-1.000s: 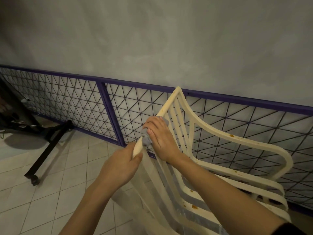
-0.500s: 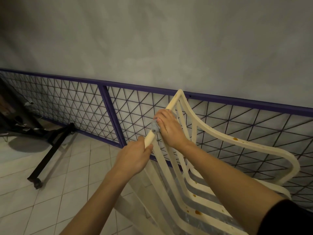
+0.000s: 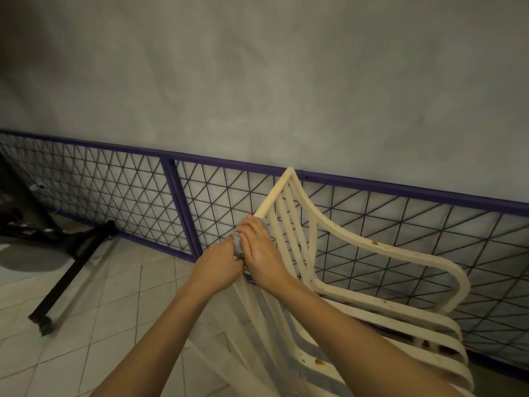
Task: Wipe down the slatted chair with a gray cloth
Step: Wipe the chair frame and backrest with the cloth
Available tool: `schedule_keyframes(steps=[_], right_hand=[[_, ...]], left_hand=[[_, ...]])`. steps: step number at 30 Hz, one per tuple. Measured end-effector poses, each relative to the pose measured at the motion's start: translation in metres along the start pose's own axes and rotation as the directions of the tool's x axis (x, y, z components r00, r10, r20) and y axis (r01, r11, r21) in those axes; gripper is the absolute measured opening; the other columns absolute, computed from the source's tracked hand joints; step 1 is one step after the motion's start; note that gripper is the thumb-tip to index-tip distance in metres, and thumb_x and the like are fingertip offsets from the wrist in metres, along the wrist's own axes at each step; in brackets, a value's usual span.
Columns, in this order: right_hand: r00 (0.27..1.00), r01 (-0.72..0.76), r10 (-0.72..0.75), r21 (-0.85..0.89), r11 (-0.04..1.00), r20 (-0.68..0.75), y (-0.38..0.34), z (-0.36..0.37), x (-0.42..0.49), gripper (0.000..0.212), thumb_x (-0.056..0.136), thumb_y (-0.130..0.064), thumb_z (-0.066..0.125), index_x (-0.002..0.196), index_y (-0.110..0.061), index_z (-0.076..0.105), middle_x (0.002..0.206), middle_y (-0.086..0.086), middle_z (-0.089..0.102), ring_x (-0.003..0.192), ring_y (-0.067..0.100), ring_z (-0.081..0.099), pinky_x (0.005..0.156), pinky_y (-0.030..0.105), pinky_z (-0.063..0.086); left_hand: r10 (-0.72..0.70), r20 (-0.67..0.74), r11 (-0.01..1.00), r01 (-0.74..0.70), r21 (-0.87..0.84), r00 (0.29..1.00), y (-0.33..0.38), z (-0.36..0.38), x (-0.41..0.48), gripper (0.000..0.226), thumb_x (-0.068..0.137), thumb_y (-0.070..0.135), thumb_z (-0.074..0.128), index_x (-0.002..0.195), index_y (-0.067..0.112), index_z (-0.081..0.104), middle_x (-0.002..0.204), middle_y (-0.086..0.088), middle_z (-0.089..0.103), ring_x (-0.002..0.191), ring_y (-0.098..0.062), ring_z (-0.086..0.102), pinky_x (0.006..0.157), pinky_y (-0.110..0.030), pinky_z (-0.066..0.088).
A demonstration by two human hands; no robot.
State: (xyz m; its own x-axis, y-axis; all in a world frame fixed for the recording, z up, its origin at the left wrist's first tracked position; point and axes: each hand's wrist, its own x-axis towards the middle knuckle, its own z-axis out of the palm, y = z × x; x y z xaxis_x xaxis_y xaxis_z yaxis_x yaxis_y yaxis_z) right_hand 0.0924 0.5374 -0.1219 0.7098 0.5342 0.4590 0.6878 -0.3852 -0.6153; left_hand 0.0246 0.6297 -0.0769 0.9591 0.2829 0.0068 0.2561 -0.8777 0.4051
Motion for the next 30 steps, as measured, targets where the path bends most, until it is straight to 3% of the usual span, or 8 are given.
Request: schedule_keyframes(steps=[6,9,13,16,20,24,27,30], right_hand=[[0.998,0.029,-0.028,-0.007,1.000,0.059,0.007,-0.014,0.004,0.051,0.099,-0.026,0.026,0.134,0.001,0.050,0.147,0.014,0.042,0.140,0.021,0.027,0.119,0.032,0.016],[0.999,0.001,0.000,-0.014,1.000,0.048,0.019,-0.016,0.014,0.047,0.100,-0.024,0.028,0.137,-0.001,0.047,0.149,0.012,0.040,0.141,0.021,0.027,0.118,0.031,0.018],[0.995,-0.078,0.074,0.046,0.996,0.074,0.041,-0.014,0.043,0.039,0.096,-0.030,0.033,0.118,-0.008,0.057,0.124,0.010,0.054,0.121,0.023,0.048,0.109,0.044,0.035],[0.989,-0.138,0.131,0.098,0.986,0.070,0.045,-0.023,0.055,0.031,0.093,-0.018,0.040,0.105,0.000,0.061,0.108,0.010,0.058,0.106,0.013,0.053,0.103,0.023,0.038],[0.995,-0.074,0.072,0.027,0.997,0.068,0.060,-0.030,0.062,0.035,0.098,-0.012,0.039,0.122,0.008,0.056,0.130,0.023,0.053,0.127,0.022,0.045,0.114,0.024,0.026],[0.999,-0.051,0.050,0.063,0.997,0.021,0.075,-0.034,0.076,0.027,0.099,-0.007,0.039,0.113,0.007,0.059,0.119,0.022,0.057,0.114,0.023,0.051,0.106,0.021,0.034],[0.999,-0.041,0.039,0.090,0.995,0.026,0.084,-0.039,0.088,0.024,0.098,-0.010,0.039,0.102,0.002,0.060,0.105,0.015,0.058,0.098,0.018,0.053,0.090,0.007,0.034],[0.998,-0.052,0.050,0.054,0.997,0.035,0.098,-0.045,0.102,0.021,0.094,-0.008,0.047,0.100,0.008,0.060,0.103,0.023,0.060,0.094,0.024,0.054,0.086,0.010,0.036]], left_hand=[[-0.004,0.002,0.999,0.004,-0.035,1.000,-0.003,0.004,0.004,0.035,0.092,0.029,0.051,0.123,0.015,0.048,0.097,-0.007,0.060,0.084,-0.024,0.057,0.072,-0.034,0.048],[-0.015,0.018,0.999,0.016,-0.051,1.000,-0.003,0.006,0.009,0.029,0.092,0.033,0.052,0.116,0.018,0.049,0.094,-0.004,0.058,0.084,-0.023,0.058,0.073,-0.036,0.050],[-0.012,0.066,0.995,0.018,-0.096,0.998,0.003,0.006,0.031,0.020,0.092,0.034,0.050,0.108,0.021,0.051,0.094,-0.003,0.064,0.082,-0.021,0.063,0.079,-0.041,0.053],[0.027,0.054,0.998,-0.023,-0.065,0.998,0.015,0.008,0.055,0.021,0.093,0.032,0.045,0.108,0.018,0.052,0.095,-0.006,0.066,0.080,-0.024,0.064,0.078,-0.040,0.053],[0.028,0.067,0.998,-0.024,-0.059,0.997,0.024,0.011,0.081,0.022,0.091,0.026,0.047,0.107,0.013,0.053,0.094,-0.008,0.065,0.084,-0.026,0.062,0.079,-0.041,0.053],[0.049,0.059,0.994,-0.043,-0.096,0.997,0.024,0.020,0.099,0.021,0.090,0.034,0.044,0.098,0.018,0.054,0.084,-0.005,0.068,0.074,-0.024,0.066,0.077,-0.044,0.055],[0.034,0.042,0.991,-0.029,-0.134,0.999,0.018,0.027,0.107,0.028,0.094,0.044,0.045,0.101,0.018,0.054,0.086,-0.005,0.069,0.071,-0.023,0.068,0.075,-0.044,0.056],[0.030,0.021,0.995,-0.028,-0.095,0.999,0.016,0.032,0.108,0.034,0.094,0.048,0.046,0.106,0.017,0.053,0.088,-0.006,0.069,0.073,-0.024,0.068,0.074,-0.043,0.056]])
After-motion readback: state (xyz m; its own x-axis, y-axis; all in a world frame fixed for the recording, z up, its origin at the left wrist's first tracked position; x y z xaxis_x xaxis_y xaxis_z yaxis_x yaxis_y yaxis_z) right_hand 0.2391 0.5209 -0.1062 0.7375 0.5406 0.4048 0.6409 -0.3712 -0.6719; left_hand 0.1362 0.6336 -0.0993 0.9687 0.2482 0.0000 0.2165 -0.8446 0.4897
